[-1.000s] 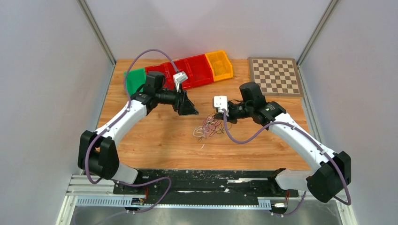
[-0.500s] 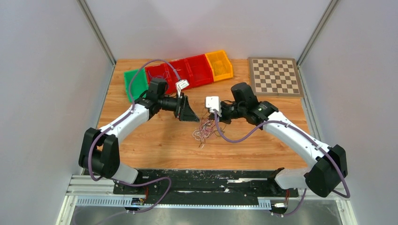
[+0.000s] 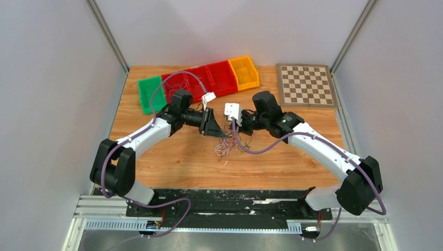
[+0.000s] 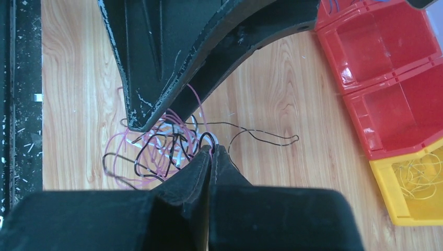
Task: Untangle the cables
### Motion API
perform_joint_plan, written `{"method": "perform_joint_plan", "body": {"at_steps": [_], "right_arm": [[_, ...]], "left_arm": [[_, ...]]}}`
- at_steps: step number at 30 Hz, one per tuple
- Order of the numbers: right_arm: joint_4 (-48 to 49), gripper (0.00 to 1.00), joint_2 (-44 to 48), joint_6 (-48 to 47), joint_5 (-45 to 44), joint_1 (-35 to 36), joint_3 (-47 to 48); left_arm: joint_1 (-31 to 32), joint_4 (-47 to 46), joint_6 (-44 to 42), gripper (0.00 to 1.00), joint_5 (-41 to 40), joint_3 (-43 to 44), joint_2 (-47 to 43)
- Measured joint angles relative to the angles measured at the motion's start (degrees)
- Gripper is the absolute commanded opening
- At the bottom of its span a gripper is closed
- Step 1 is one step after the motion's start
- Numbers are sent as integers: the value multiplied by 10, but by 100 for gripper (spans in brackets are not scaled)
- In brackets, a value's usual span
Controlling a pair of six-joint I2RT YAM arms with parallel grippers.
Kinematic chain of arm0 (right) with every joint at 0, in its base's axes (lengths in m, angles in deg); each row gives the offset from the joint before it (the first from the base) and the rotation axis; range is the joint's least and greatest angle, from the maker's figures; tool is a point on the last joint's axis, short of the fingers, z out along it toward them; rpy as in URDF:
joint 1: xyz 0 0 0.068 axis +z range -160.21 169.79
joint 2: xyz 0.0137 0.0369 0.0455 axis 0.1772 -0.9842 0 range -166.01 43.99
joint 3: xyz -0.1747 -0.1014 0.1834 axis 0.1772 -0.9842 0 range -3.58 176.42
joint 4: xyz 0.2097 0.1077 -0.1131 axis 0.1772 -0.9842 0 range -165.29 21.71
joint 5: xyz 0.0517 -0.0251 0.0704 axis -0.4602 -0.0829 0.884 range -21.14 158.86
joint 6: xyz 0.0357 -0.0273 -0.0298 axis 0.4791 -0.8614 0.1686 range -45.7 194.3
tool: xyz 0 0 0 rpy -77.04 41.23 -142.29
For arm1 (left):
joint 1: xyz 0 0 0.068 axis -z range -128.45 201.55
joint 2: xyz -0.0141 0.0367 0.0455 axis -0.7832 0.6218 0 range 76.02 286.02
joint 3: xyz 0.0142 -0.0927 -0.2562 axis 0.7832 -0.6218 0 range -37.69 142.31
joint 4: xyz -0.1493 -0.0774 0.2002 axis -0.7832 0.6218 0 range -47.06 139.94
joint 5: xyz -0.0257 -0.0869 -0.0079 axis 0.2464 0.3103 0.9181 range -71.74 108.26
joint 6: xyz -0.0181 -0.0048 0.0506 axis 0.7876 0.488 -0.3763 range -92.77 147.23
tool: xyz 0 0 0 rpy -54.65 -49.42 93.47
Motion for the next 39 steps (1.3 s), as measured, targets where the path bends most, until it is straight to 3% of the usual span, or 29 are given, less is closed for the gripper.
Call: {"method": "perform_joint_plan", "body": {"at_steps": [5,6,11,15,20,27,32,36,39], "right_arm": [[2,1,-1,15,-9,0,0],[4,3,-1,18,-10,0,0],[27,6,-6,30,-16,-17,-20],[87,2,-31,37,31,-43,-25],[149,0,-65,35,63,-63,-25],[93,0,-133,24,-24,-143,-90],[70,0,-132,6,-50,-163,-115],[70,13,-118,-12,-65,-177,-135],[62,16,-117,-23,-78,-195,-141]], "left_arm": [[2,-48,31,2,20,-3,0],[2,-55,38,0,22,-3,0],[-5,-52,45,0,23,4,-27],[-20,-43,56,0,-3,18,-74],[-67,26,52,0,-25,69,-92],[-170,102,-1,0,1,228,-129],[-210,120,-22,0,16,247,-151],[-265,95,8,0,21,246,-150],[-320,50,51,0,27,251,-148]]}}
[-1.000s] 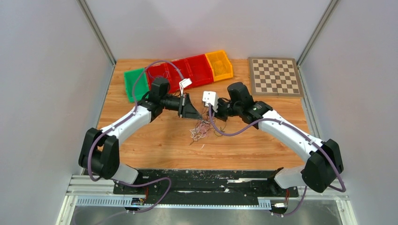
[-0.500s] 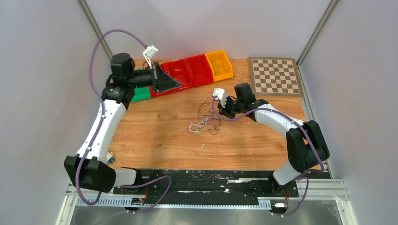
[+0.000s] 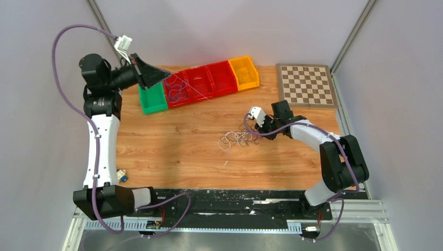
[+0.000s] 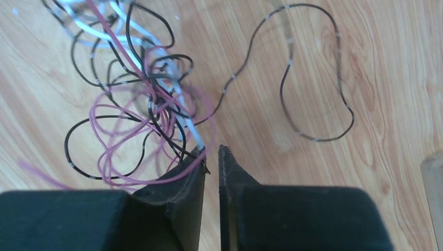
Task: Untangle the cables
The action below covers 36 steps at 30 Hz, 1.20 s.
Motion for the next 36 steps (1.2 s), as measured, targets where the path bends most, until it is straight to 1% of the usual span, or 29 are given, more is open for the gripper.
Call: {"method": "perform_joint_plan", "body": {"at_steps": [3,6,9,10,11,12,13,17,22,31,34,36], "right_arm": [[-6,19,-1,-5,-8,-14,-1],[-5,25,-2,-8,-10,-20,-1],[-1,25,-3,-8,-5,-19,-1],[0,22,-3,-8,-3,-19,-1],[2,16,-3,-8,0,-18,-1],[1,5,-3,-11,-4,-18,-1],[-5,1,-7,-14,-12,-20,-2],[-16,0,-21,-34,-29,-28,-20],[-14,0,-18,-64,-39,-46,-35],[2,0,-20,-97,-54,-92,-38],[2,0,-20,-101,-55,-95,-37],[-4,0,-22,-101,-54,-95,-33]], "left_arm": [[-39,-41,46,0,7,31,12],[-66,-85,92,0,15,71,21],[-92,-124,138,0,24,117,30],[-101,-136,153,0,28,131,34],[-112,-150,171,0,31,147,40],[-126,-175,193,0,24,170,48],[-139,-193,209,0,19,190,57],[-177,-259,268,0,-5,272,90],[-200,-287,290,0,-19,337,113],[-270,-280,292,0,-72,445,168],[-278,-278,293,0,-82,452,173],[-278,-280,292,0,-81,438,169]]}}
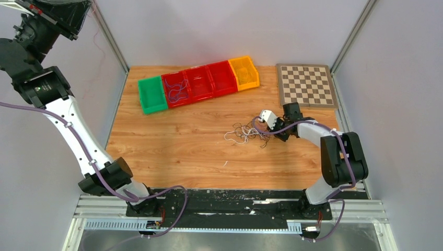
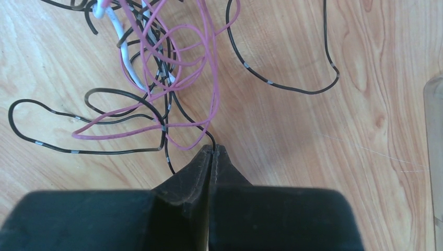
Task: Untangle the cables
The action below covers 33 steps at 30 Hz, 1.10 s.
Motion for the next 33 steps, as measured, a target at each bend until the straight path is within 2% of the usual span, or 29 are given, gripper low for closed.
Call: {"method": "perform_joint_plan", "body": {"at_steps": [6,15,25,33], "right_arm": [[-37,0,-18,14,6,-3,32],[-91,0,-28,36,22,-4,66],[-113,0,-30,49,39,-4,86],[-117,0,-49,59,45,-4,112]], "left_arm": [[-1,26,-45,0,-3,-85,-27],[-2,59,-109,0,-19,-137,-28],[19,-48,-37,0,-23,-149,40],[64,-48,-87,0,-45,-174,71]]}}
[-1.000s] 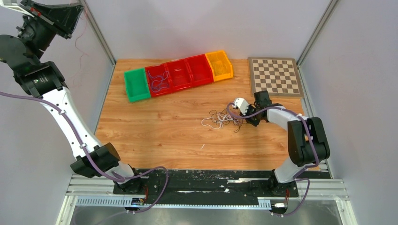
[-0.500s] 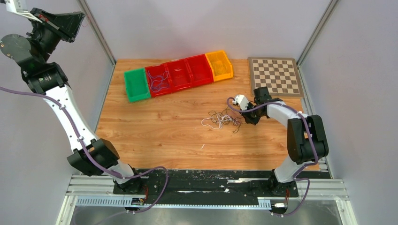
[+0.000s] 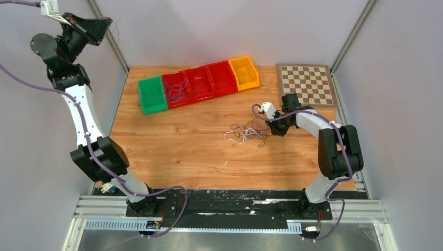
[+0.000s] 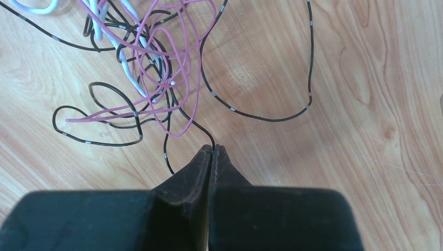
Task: Untangle the cables
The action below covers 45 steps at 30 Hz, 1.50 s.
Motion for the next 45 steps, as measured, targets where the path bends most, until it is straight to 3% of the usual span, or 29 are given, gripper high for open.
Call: {"method": "perform_joint_plan", "body": {"at_steps": [11,25,32,45], "right_arm": [[-7,0,-6,12,0,0,8],[-10,0,-6,13,0,1,8],[-11,0,-19,13,0,1,11],[-15,0,-34,13,1,2,25]], "left_arm": [[0,68,-121,0,-2,-91,44],[5,29,-54,0,-4,58,46],[15,16,-46,0,-5,72,57],[31,52,-125,0,-11,-55,93]]}}
